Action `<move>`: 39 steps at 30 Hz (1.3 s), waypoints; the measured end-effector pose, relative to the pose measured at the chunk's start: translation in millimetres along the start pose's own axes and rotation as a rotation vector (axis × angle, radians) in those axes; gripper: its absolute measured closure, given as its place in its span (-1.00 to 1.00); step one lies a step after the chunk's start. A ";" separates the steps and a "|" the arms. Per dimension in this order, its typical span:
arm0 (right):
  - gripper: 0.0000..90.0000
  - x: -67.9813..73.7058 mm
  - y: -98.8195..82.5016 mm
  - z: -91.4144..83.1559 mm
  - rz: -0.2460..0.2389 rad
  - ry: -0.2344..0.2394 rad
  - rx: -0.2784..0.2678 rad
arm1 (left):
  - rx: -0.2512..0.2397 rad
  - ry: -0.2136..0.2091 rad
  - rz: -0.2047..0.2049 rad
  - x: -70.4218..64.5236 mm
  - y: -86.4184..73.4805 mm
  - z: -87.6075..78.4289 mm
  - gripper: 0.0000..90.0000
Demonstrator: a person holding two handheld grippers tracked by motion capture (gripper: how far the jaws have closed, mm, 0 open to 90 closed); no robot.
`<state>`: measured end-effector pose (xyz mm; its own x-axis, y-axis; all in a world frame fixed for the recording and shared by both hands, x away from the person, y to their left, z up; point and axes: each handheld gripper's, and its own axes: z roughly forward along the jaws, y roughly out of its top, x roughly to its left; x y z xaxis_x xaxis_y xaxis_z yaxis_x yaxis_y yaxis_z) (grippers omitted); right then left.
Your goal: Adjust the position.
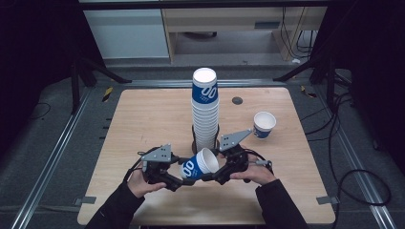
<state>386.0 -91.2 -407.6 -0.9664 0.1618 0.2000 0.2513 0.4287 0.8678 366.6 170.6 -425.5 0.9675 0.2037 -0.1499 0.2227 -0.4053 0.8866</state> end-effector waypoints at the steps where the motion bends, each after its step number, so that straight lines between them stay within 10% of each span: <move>1: -0.70 0.0 -0.3 0.0 -0.001 0.000 0.001 | 0.004 -0.004 -0.004 0.3 -0.2 0.3 -0.42; 17: -0.66 0.9 6.6 -7.5 -0.043 -0.037 0.034 | 0.018 0.012 -0.042 2.9 0.1 -2.6 -0.61; 39: -0.66 3.1 31.9 27.4 -0.134 -0.043 0.274 | 0.153 0.046 -0.021 2.8 -5.5 10.1 -0.62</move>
<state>392.5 -52.8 -391.8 -0.9902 0.1224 0.0673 0.1326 0.6716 0.7289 369.3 164.4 -435.2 0.9565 0.2532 -0.1446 0.2623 -0.5305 0.8061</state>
